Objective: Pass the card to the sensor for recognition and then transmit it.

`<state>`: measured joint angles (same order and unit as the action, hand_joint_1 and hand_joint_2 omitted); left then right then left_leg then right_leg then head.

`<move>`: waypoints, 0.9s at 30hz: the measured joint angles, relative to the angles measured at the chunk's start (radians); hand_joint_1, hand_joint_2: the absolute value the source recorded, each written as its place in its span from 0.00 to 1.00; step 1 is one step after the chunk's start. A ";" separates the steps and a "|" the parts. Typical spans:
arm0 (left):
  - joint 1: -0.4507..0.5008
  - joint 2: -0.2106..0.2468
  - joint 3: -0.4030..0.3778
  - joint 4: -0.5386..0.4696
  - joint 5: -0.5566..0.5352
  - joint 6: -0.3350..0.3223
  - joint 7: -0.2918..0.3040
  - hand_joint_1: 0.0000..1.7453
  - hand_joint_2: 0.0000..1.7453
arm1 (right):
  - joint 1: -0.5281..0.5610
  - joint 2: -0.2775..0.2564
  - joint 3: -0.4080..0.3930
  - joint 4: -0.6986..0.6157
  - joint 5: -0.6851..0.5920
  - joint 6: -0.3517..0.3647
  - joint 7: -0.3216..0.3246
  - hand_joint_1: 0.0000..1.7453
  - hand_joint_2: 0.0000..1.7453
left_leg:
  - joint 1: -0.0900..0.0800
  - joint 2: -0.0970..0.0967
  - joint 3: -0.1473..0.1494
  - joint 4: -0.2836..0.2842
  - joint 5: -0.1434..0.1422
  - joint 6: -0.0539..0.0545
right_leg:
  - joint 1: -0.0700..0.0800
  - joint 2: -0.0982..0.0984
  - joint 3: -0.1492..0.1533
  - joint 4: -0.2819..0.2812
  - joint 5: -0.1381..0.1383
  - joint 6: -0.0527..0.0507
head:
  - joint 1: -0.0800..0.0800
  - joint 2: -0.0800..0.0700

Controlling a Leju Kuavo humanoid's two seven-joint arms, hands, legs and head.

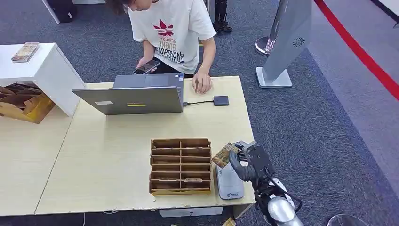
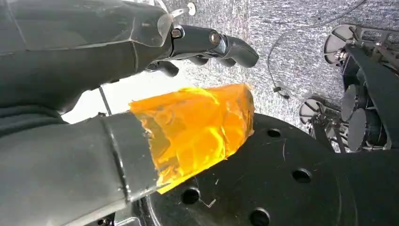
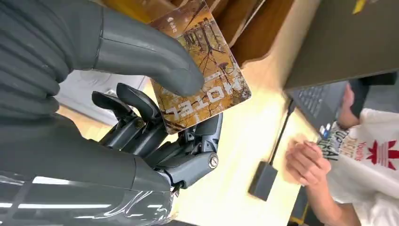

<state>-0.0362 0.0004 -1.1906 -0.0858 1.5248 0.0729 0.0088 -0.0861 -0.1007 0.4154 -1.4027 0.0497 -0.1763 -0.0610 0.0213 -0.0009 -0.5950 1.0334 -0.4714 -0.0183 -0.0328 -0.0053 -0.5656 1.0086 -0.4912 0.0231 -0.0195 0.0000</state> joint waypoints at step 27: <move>-0.003 0.000 0.014 0.000 0.000 -0.003 0.013 0.00 0.00 | 0.045 0.010 -0.118 0.040 0.211 -0.008 0.066 1.00 1.00 | 0.000 0.000 0.000 0.000 0.000 0.000 | 0.000 0.000 0.000 0.000 0.000 0.000 | 0.000 0.000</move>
<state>-0.0389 0.0000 -1.1765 -0.0858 1.5248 0.0698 0.0217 -0.0416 -0.0904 0.2972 -1.3626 0.2602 -0.1842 0.0046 0.0213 -0.0008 -0.5949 1.0334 -0.4714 -0.0183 -0.0327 -0.0052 -0.5657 1.0086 -0.4913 0.0231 -0.0195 0.0000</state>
